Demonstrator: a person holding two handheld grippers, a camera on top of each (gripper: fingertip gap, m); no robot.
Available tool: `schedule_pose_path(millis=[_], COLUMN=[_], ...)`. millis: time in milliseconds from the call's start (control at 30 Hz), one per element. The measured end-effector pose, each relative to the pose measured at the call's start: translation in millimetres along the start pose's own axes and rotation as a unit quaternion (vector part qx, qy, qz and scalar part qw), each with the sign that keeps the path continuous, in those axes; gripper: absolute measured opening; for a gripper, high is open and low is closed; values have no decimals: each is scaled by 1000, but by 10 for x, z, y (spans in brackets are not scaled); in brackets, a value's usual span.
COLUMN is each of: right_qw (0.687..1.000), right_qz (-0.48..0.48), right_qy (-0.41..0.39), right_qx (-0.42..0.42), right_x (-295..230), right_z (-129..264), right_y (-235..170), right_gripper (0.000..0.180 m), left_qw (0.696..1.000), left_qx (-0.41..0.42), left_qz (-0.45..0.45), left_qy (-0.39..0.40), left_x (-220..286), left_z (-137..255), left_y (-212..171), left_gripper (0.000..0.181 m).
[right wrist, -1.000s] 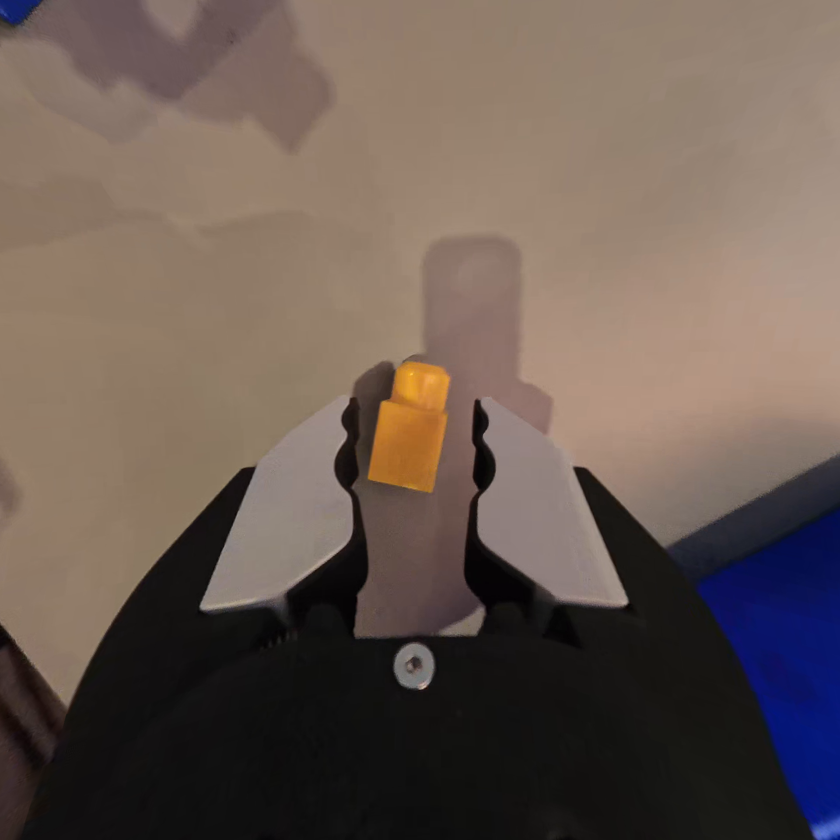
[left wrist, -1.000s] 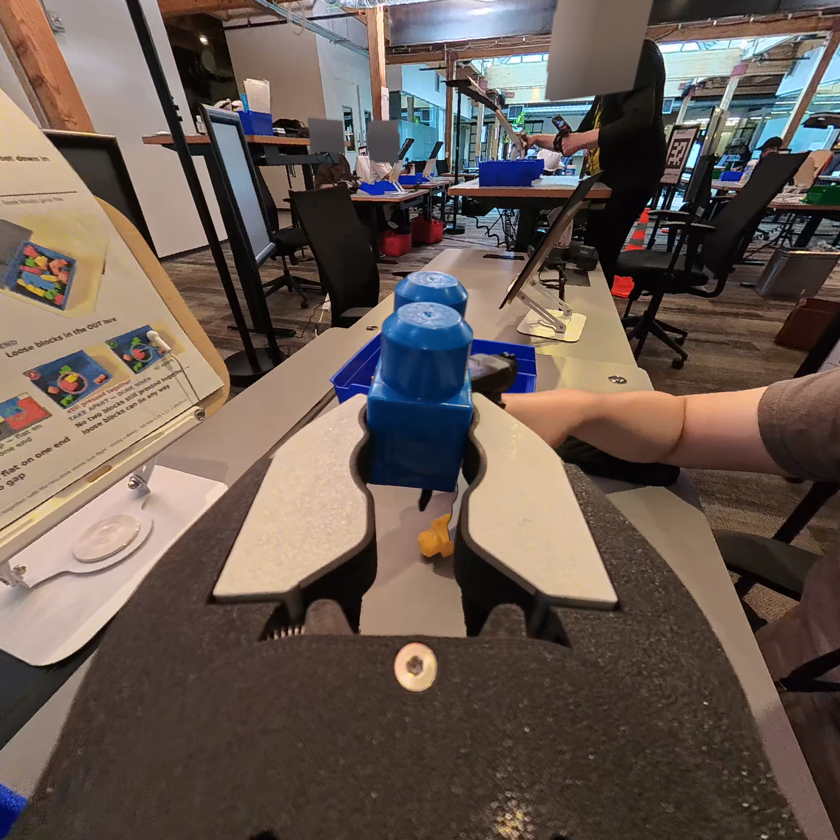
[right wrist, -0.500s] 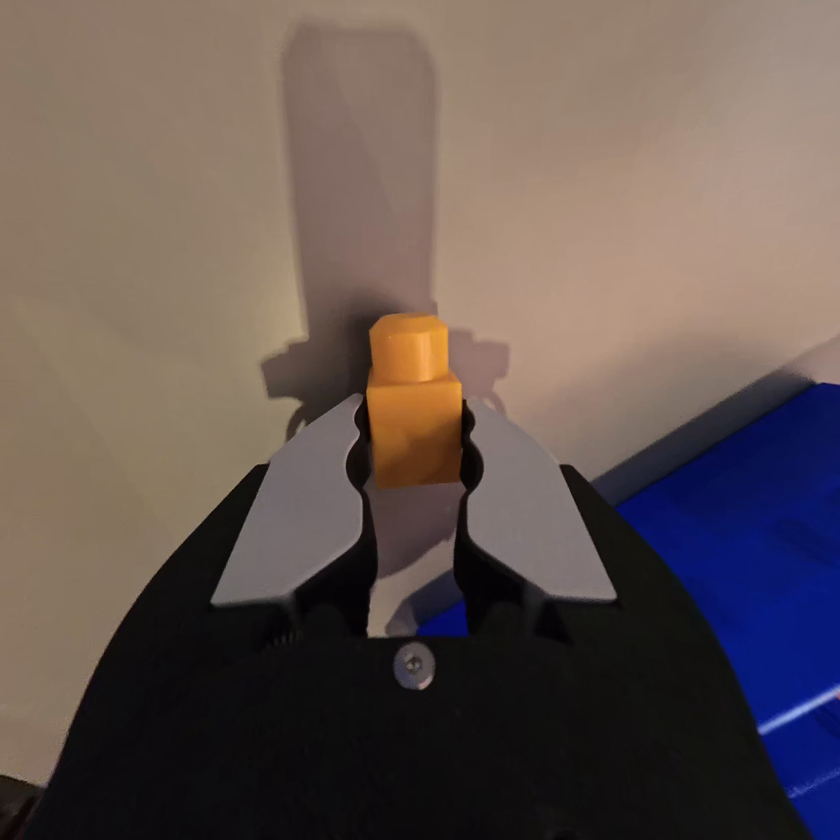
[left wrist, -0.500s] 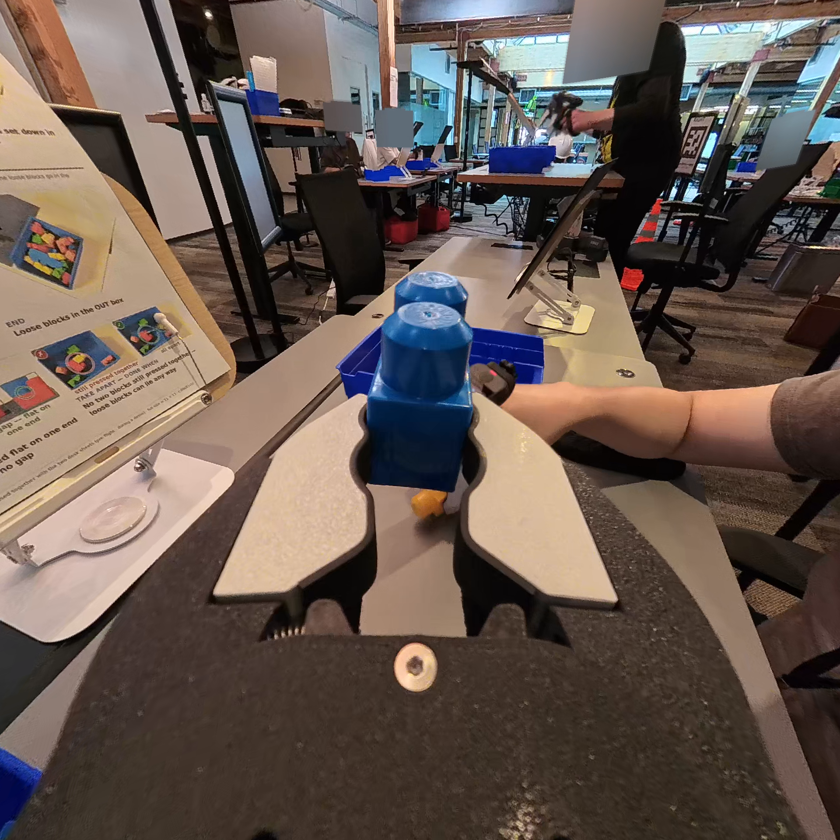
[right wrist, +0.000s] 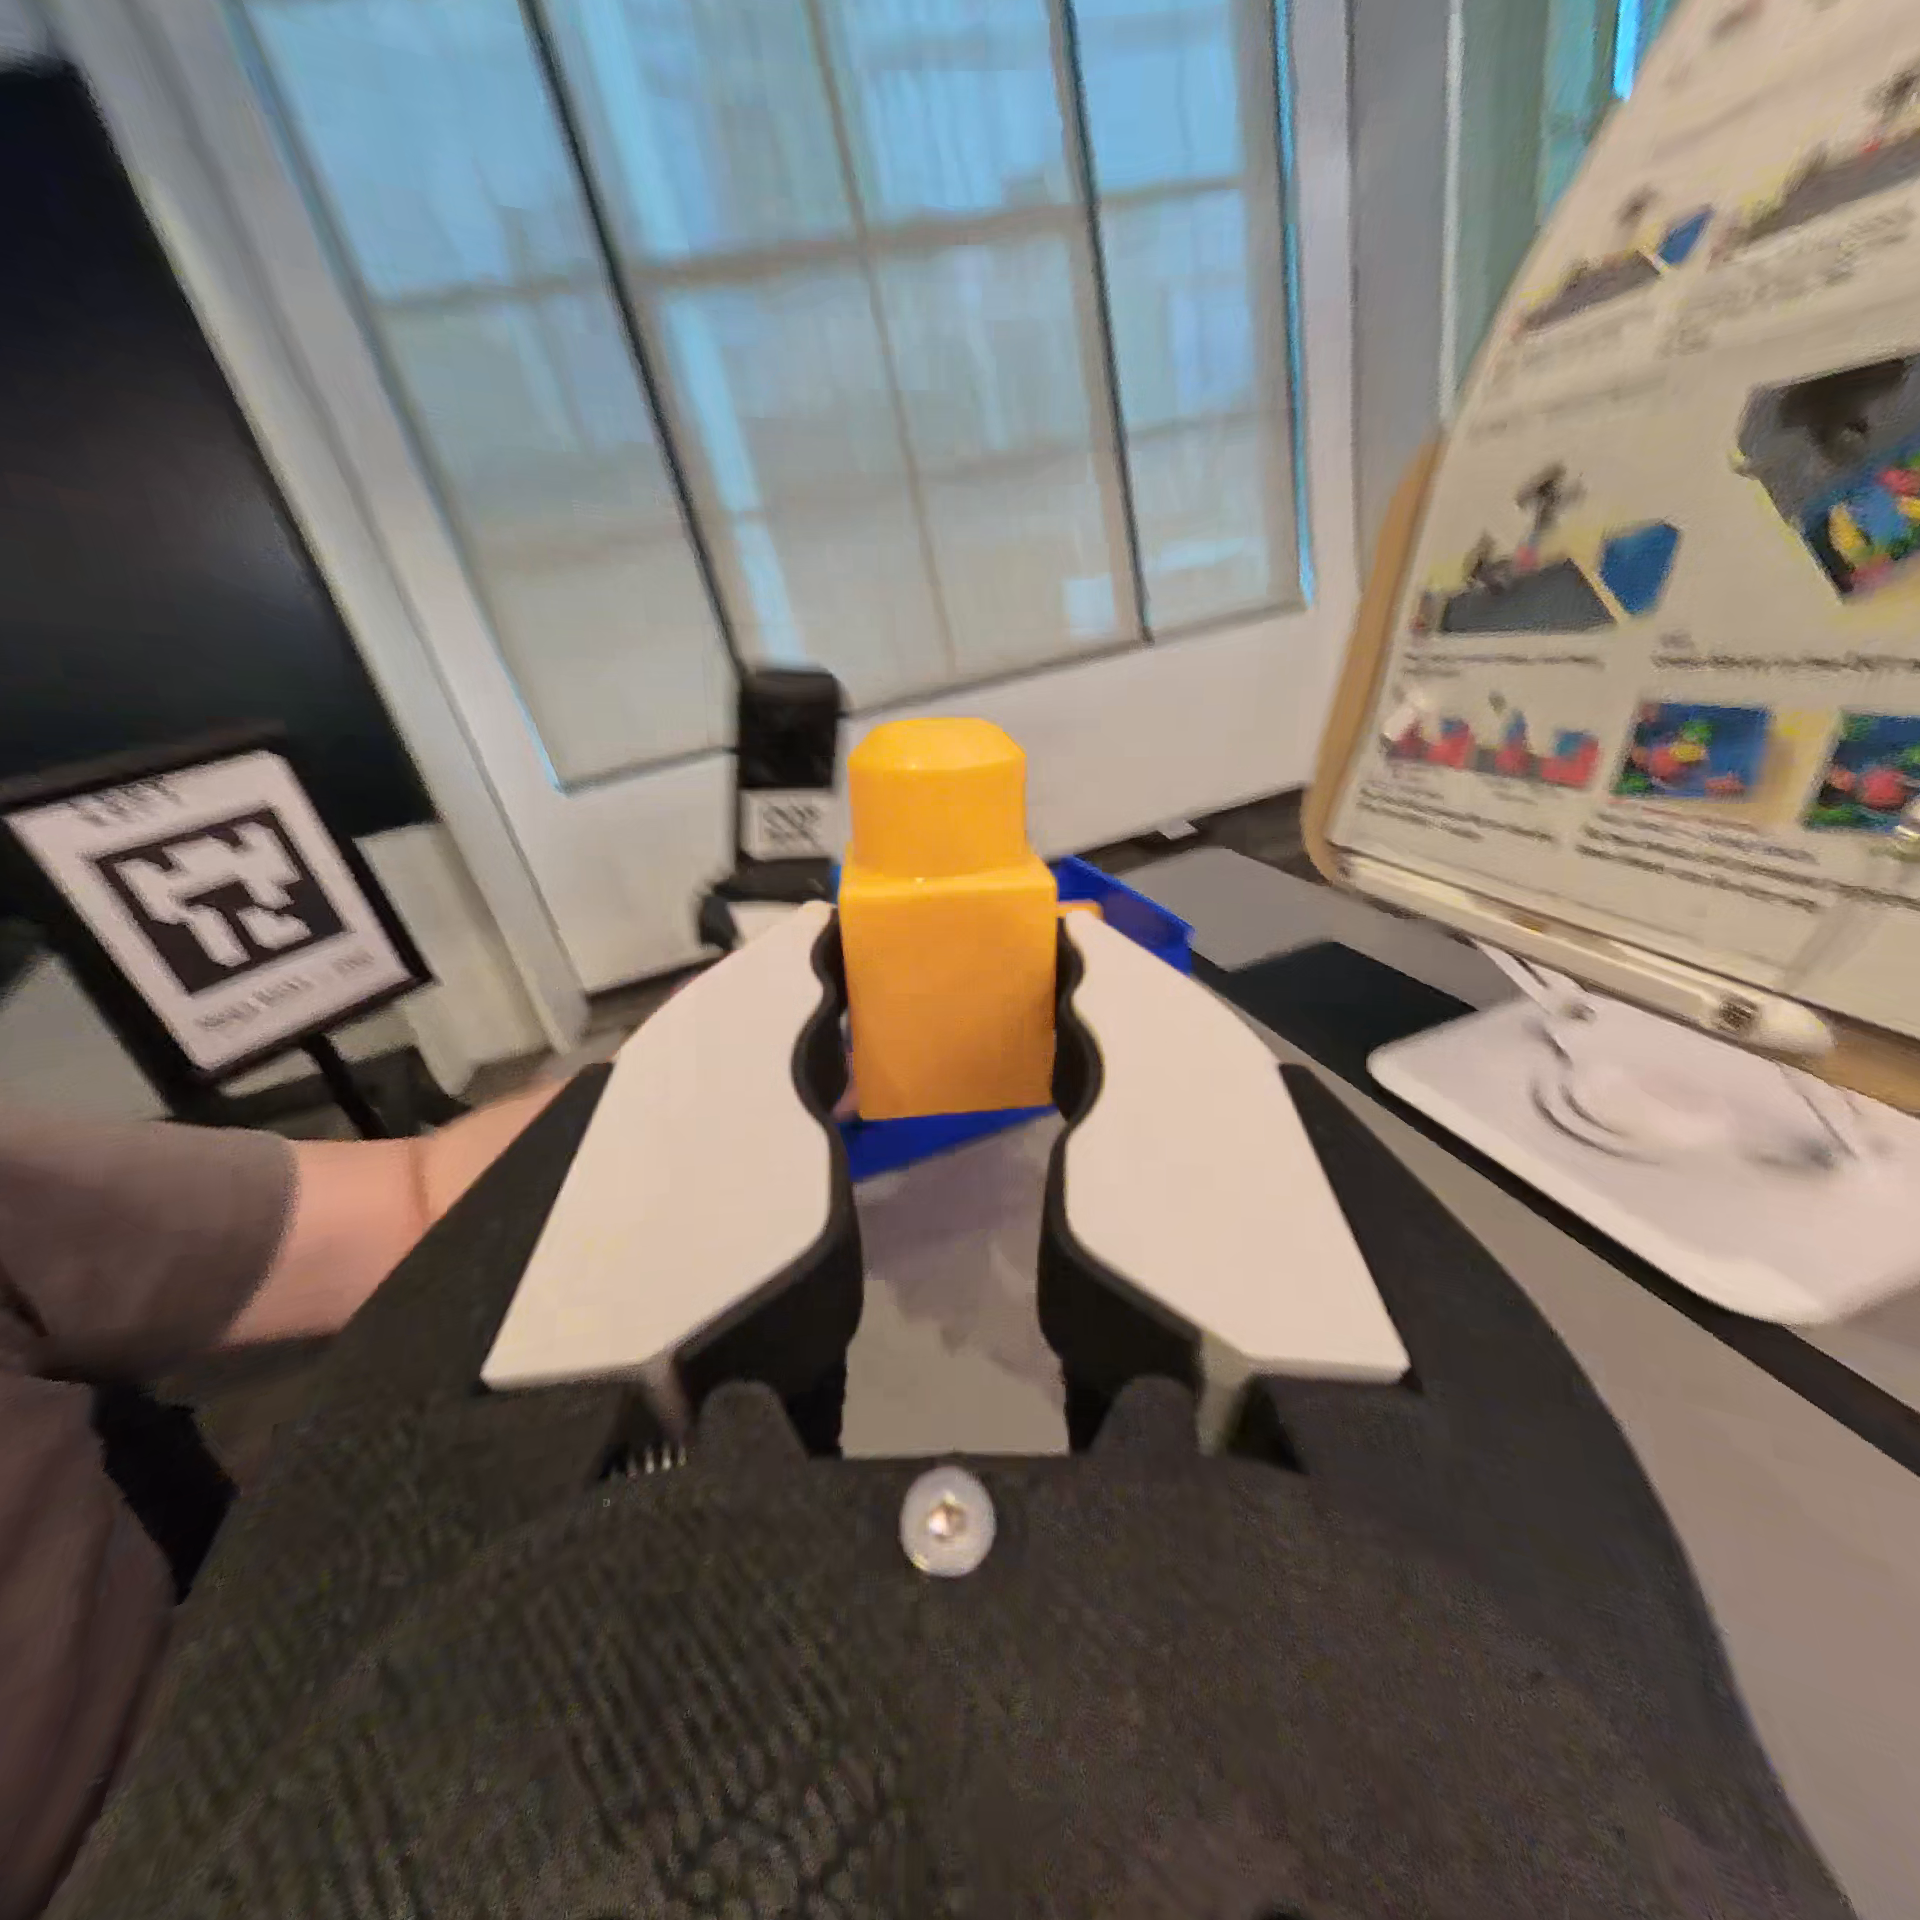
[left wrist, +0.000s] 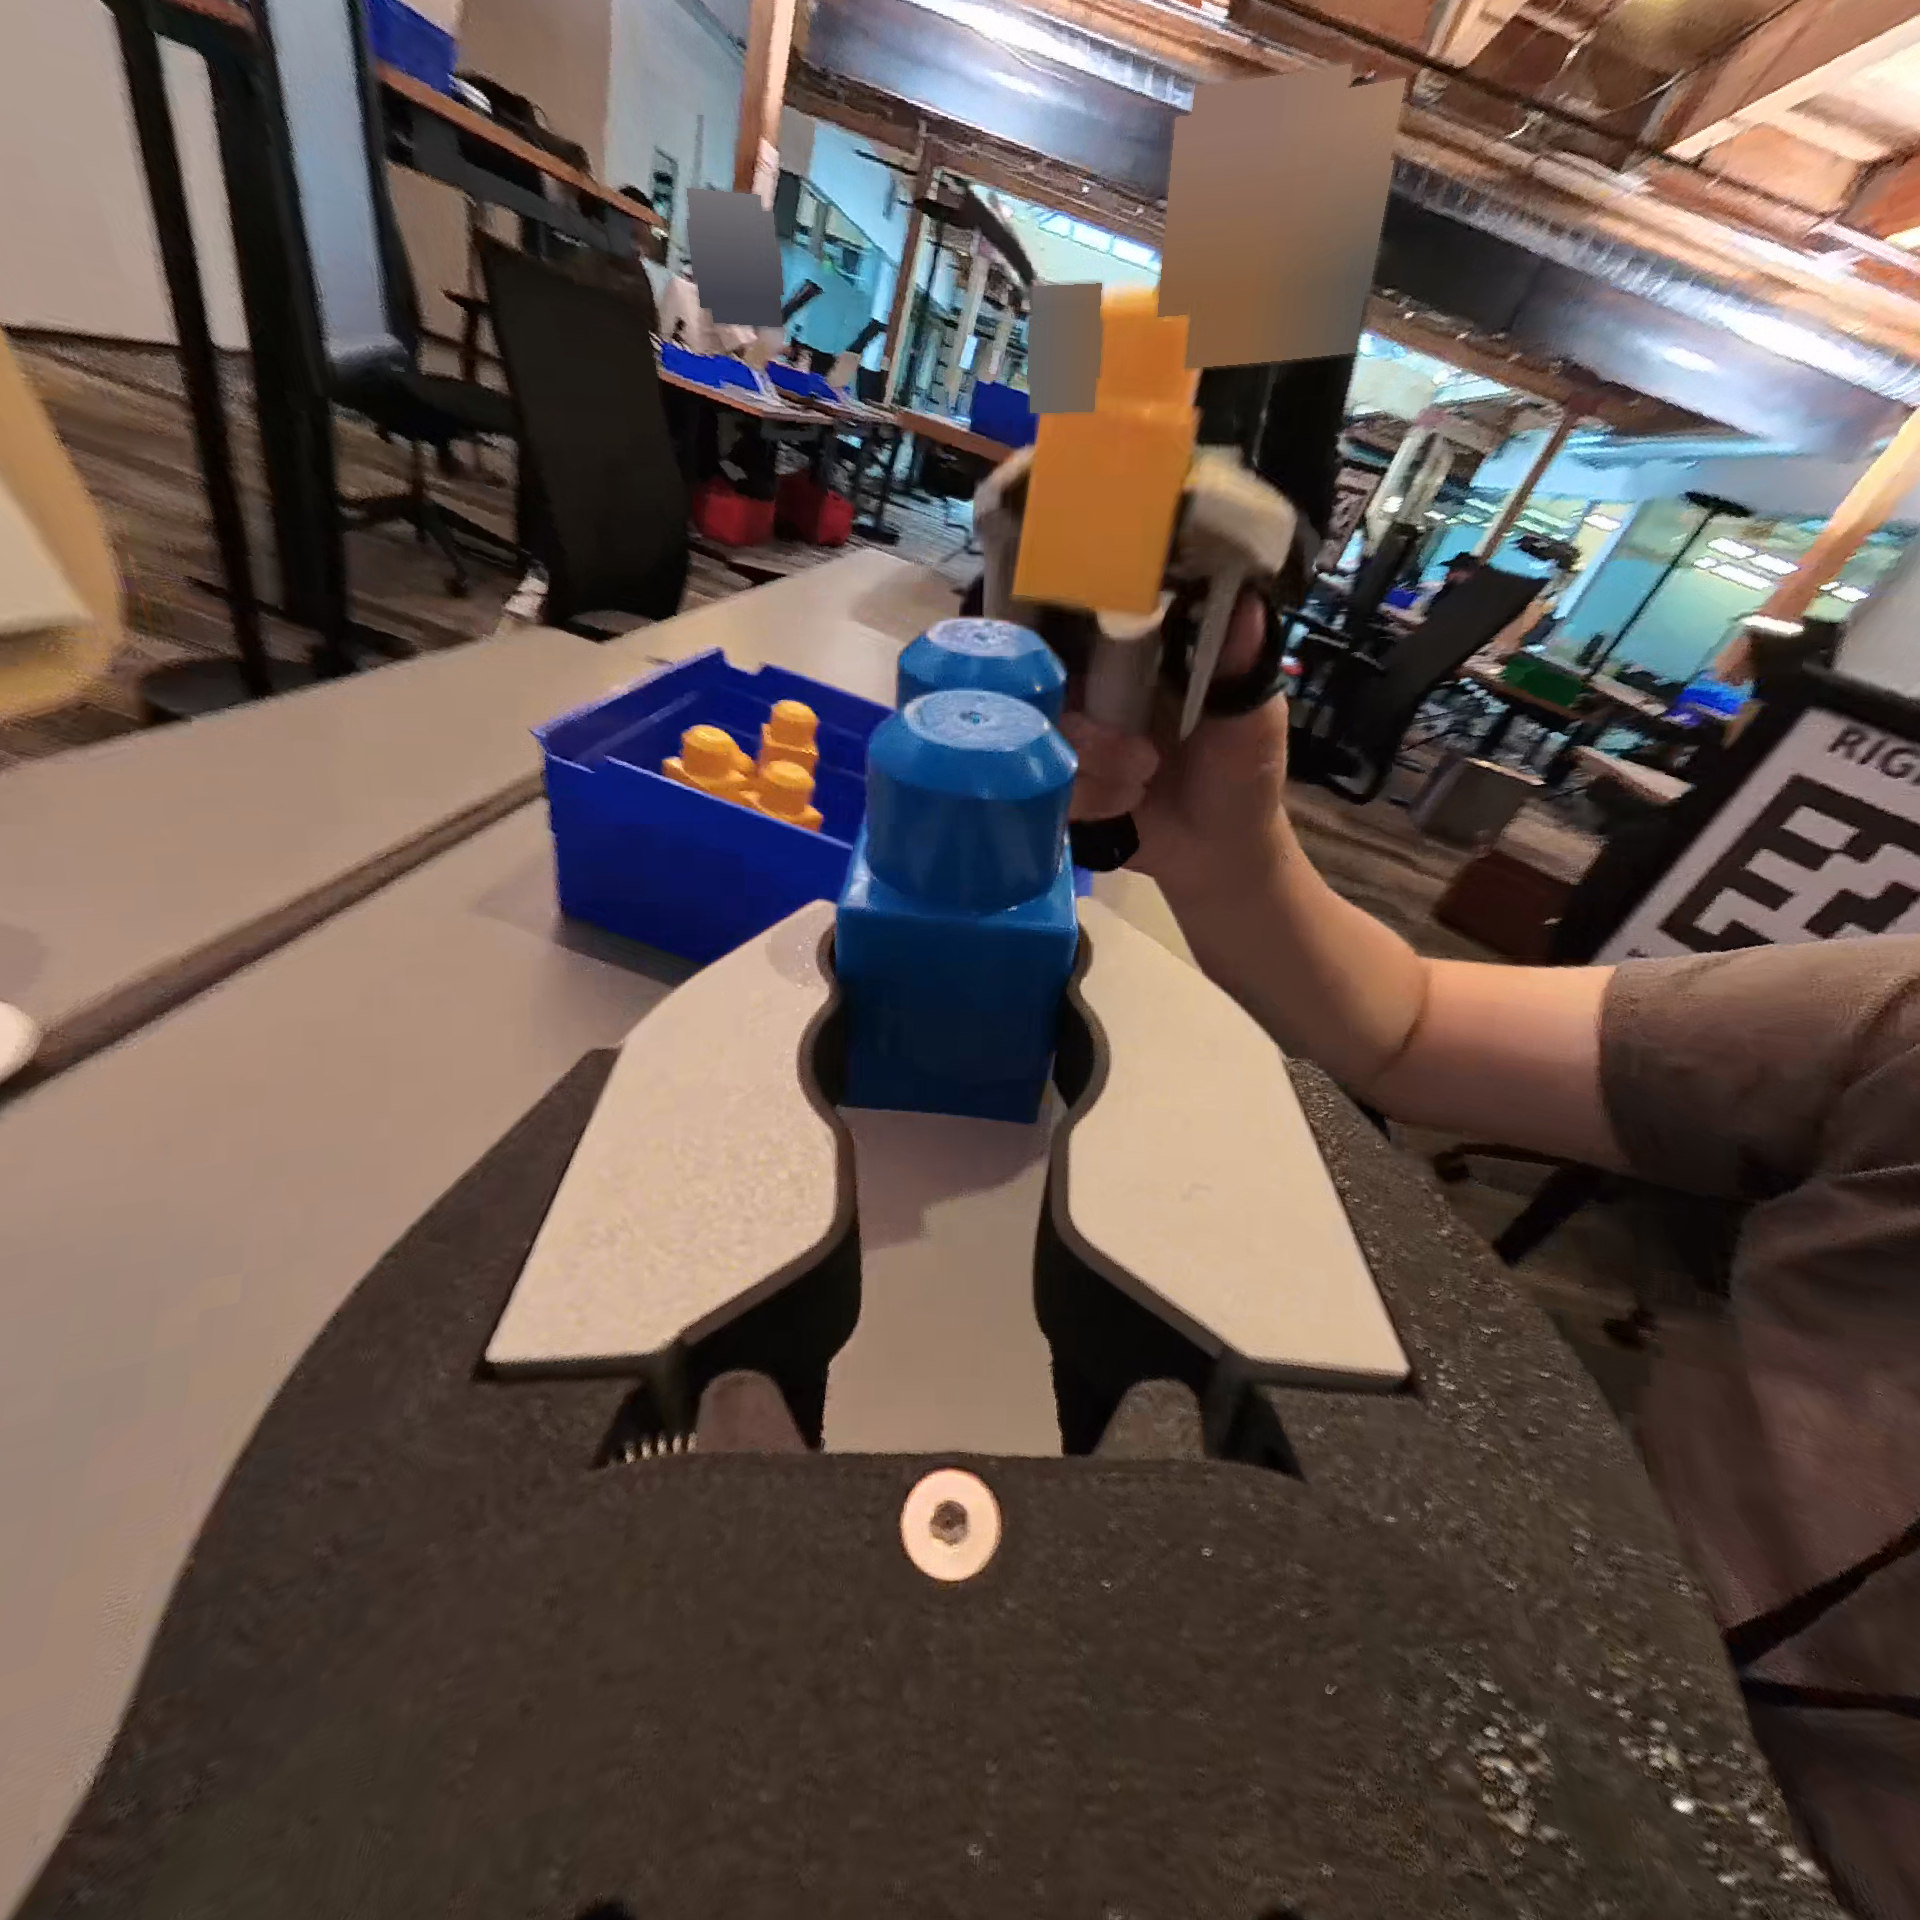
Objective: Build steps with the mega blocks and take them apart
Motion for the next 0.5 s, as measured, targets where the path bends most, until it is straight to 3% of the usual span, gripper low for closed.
schedule_pose_path(millis=[200, 500], right_qw=[997, 997], right_qz=[-66, -45], right_qy=[41, 24], right_qx=[-16, -62], right_x=[-84, -63], right_z=[-144, -241], right_y=[-239, -506], right_gripper=[37, 37], left_qw=[999, 998], left_qx=[-28, -22], left_qz=[40, 34], left_qy=[-22, -40], left_x=[42, 161], left_z=[-266, -298], left_y=[-390, -372], left_gripper=[36, 36])
Point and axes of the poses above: each gripper's, where its closed fingertips meet, z back along the fingers, y out of its top, x = y × z across the jaws, the point moved 2 cm from there along z, back along the fingers, and after that the axes turned 6 degrees about x, right-handed, at the moved point
